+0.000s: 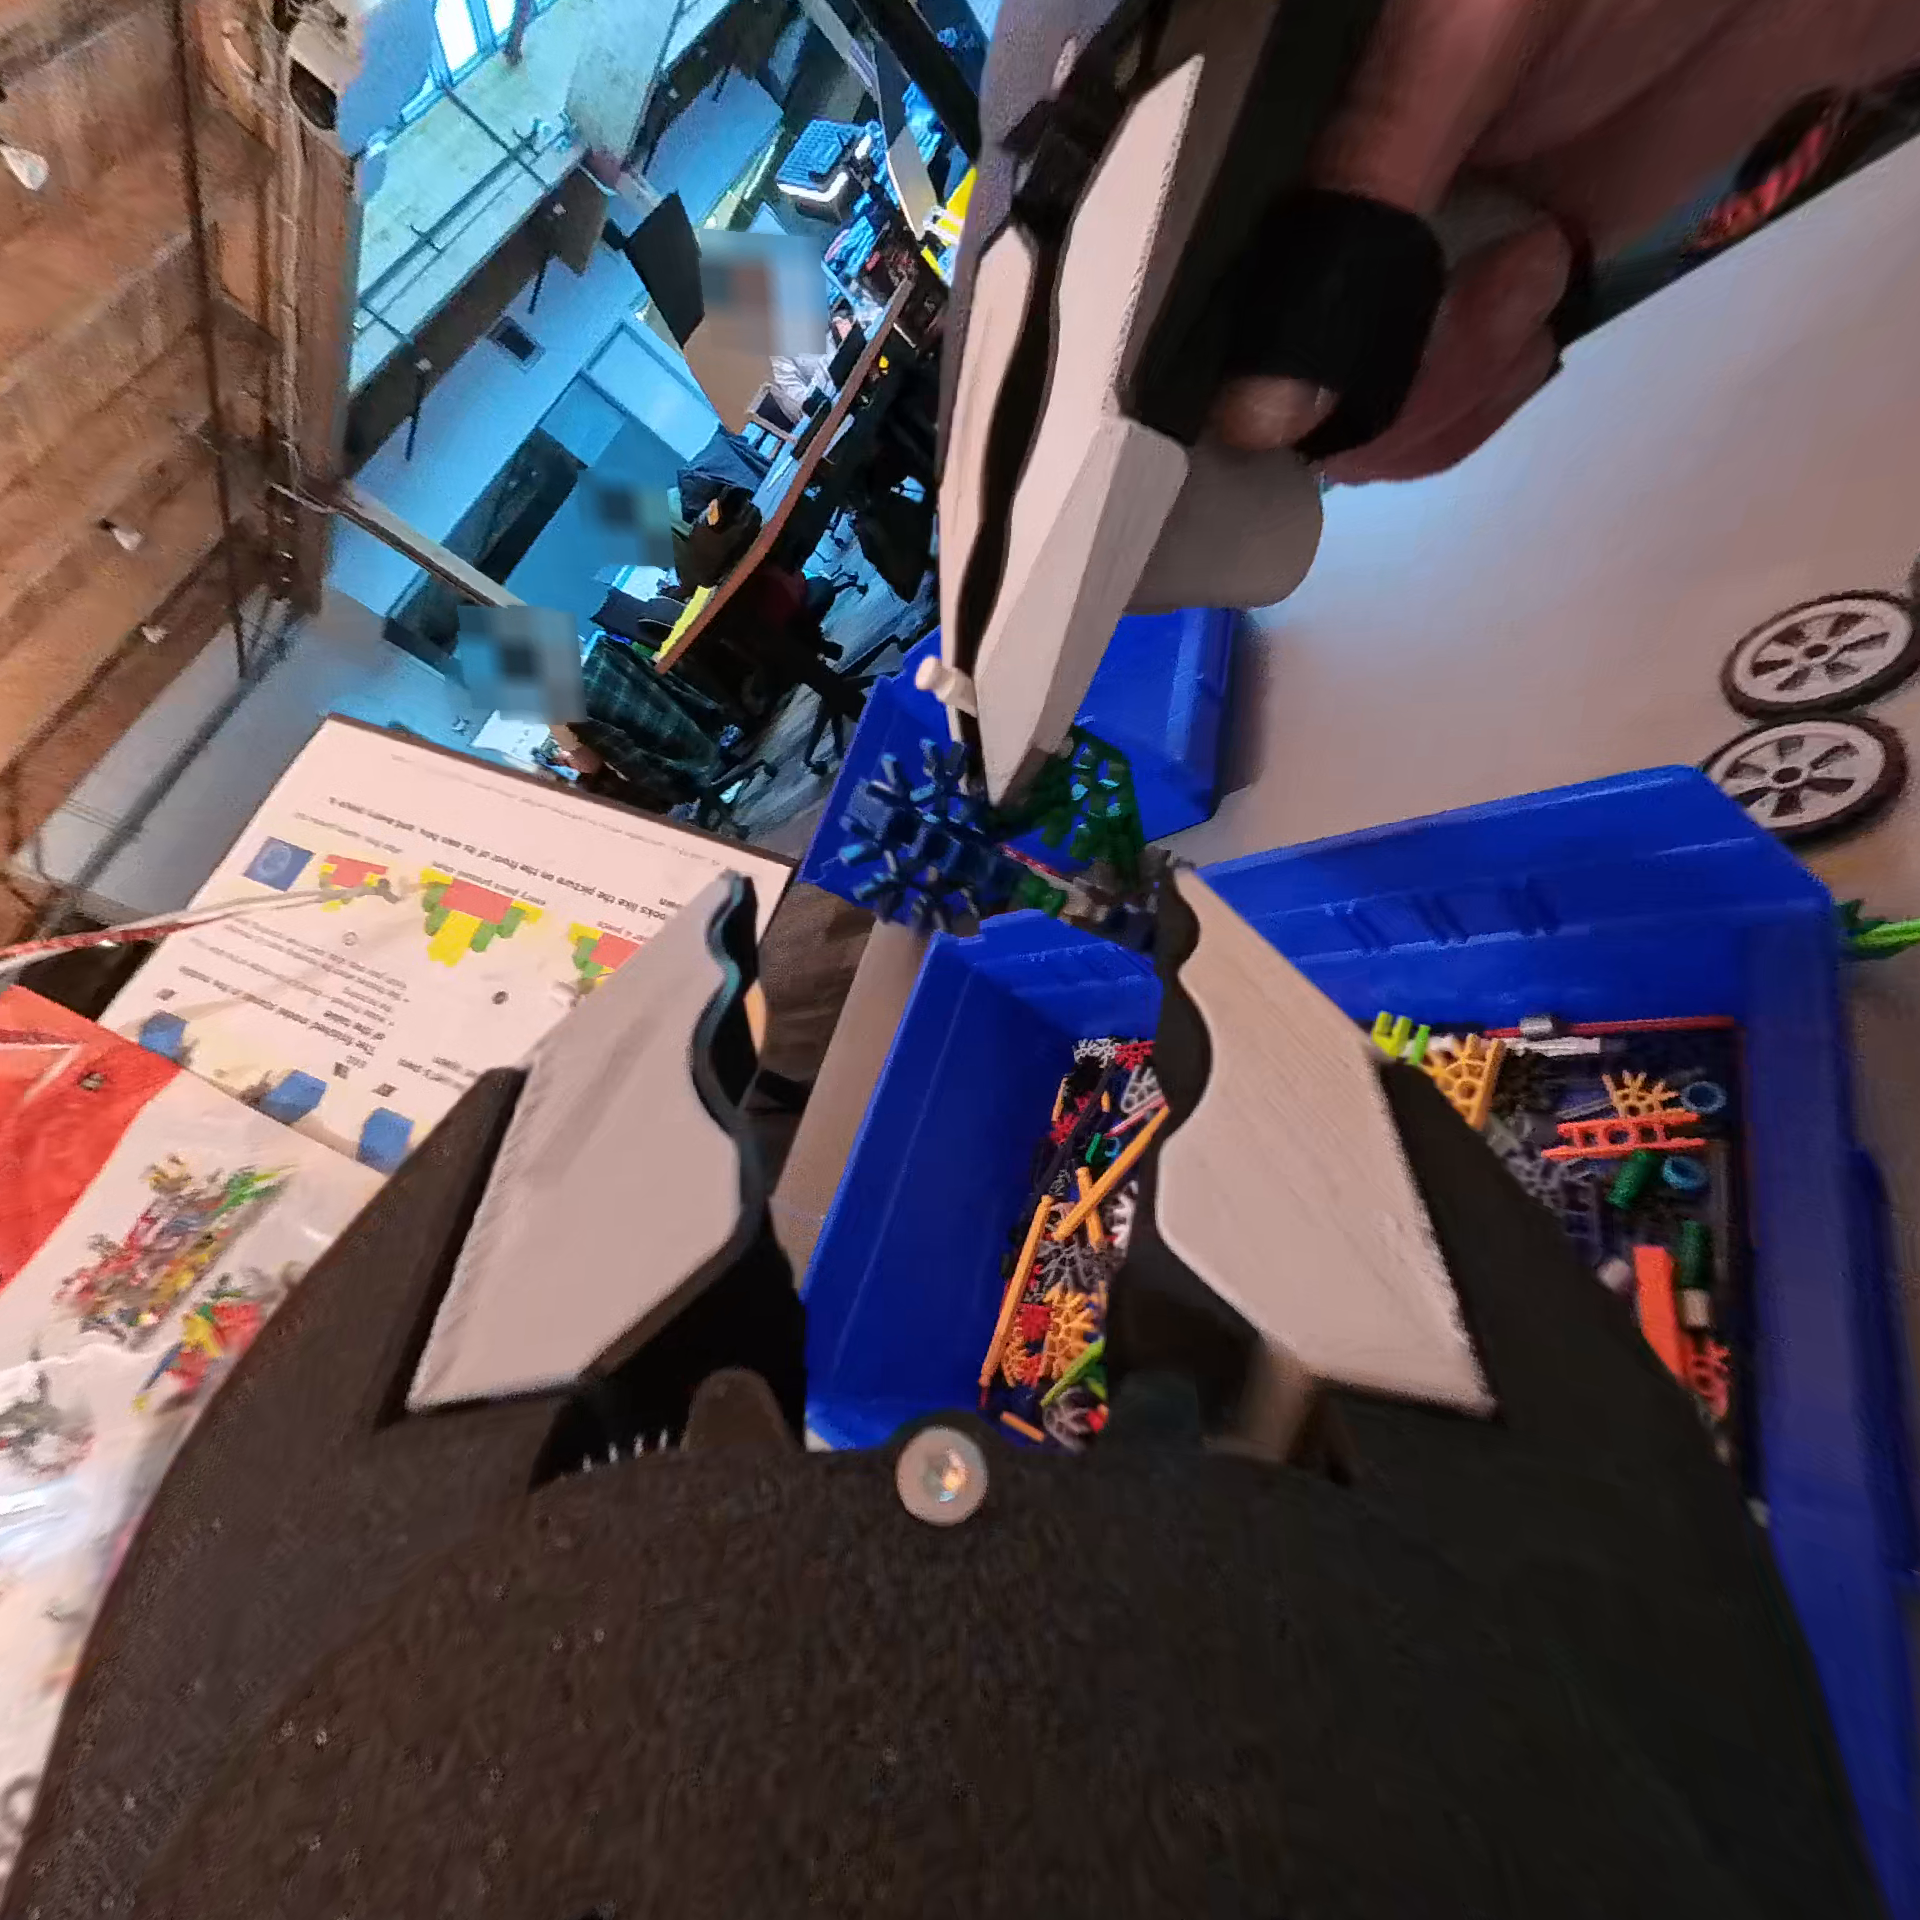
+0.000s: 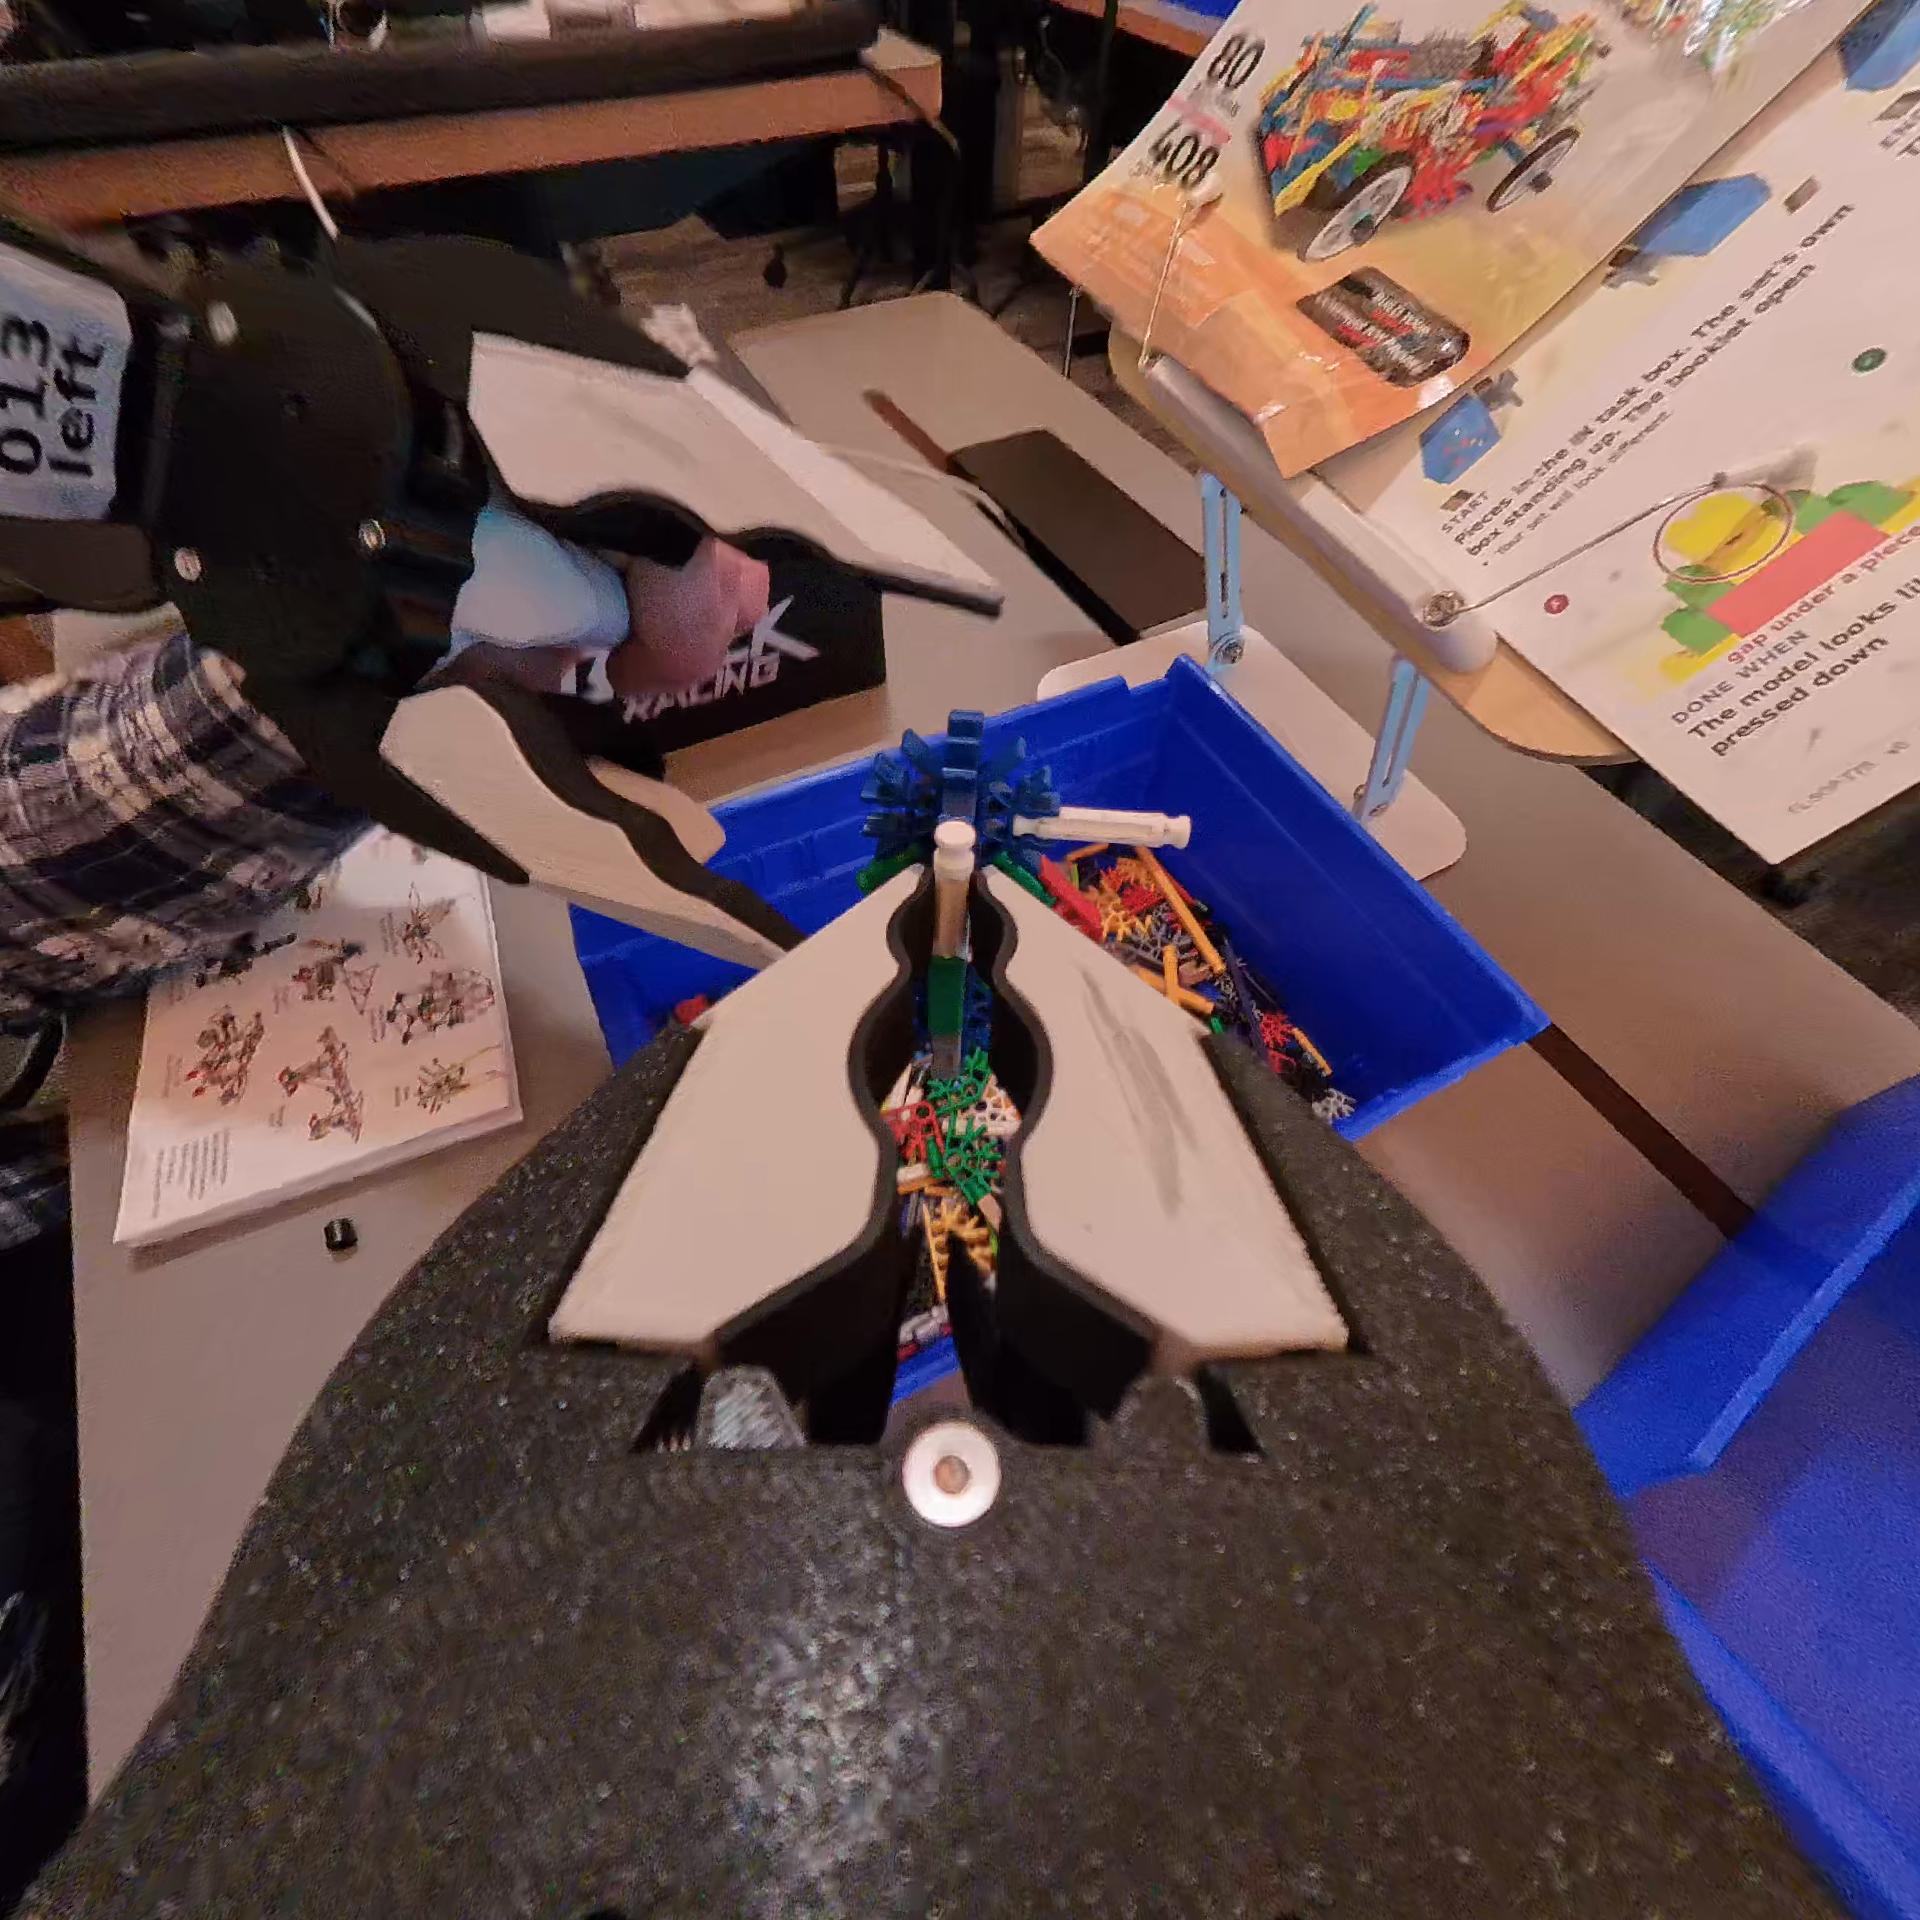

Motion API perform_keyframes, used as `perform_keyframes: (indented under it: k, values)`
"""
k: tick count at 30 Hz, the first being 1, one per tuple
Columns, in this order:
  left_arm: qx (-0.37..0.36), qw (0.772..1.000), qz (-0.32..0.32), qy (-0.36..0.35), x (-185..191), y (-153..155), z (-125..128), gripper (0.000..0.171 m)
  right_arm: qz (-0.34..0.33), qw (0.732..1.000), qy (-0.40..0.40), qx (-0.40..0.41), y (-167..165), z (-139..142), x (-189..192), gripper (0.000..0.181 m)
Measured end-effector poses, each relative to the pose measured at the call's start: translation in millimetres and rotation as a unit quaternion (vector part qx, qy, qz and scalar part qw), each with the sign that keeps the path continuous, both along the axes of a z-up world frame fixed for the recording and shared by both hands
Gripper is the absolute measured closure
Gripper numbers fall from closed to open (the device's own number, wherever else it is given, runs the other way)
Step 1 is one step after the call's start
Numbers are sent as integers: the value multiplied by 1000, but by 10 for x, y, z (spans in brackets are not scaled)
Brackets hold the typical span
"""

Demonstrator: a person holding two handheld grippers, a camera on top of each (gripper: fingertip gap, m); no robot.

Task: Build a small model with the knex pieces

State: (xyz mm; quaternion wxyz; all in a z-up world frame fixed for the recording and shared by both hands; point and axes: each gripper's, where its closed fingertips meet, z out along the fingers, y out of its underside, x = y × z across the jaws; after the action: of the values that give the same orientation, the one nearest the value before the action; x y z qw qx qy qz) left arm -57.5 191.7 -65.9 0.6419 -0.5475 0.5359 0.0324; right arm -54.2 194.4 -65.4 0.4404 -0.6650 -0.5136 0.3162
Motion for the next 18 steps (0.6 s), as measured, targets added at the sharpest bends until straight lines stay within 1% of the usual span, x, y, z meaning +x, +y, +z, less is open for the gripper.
perform_keyframes:
  k: [3, 5, 7, 9, 15, 18]
  values:
    - [8, 999, -6, 45, 27, -47, -82, 99, 31, 999, -42, -14, -100, -102, -3, 177]
    - [7, 998, -9, 67, 48, -57, -155, 108, 47, 997, -66, -16, -158, -162, -19, 177]
    - [2, 996, -16, 89, 66, -66, -254, 121, 57, 995, -77, -18, -195, -195, -43, 177]
    - [6, 995, -19, 103, 66, -62, -305, 124, 57, 994, -92, -17, -194, -241, -41, 177]
    - [10, 995, -24, 101, 67, -63, -307, 124, 57, 994, -88, -22, -194, -253, -33, 177]
    - [-12, 997, -24, 79, 66, -58, -284, 125, 50, 995, -85, 6, -187, -217, -38, 177]
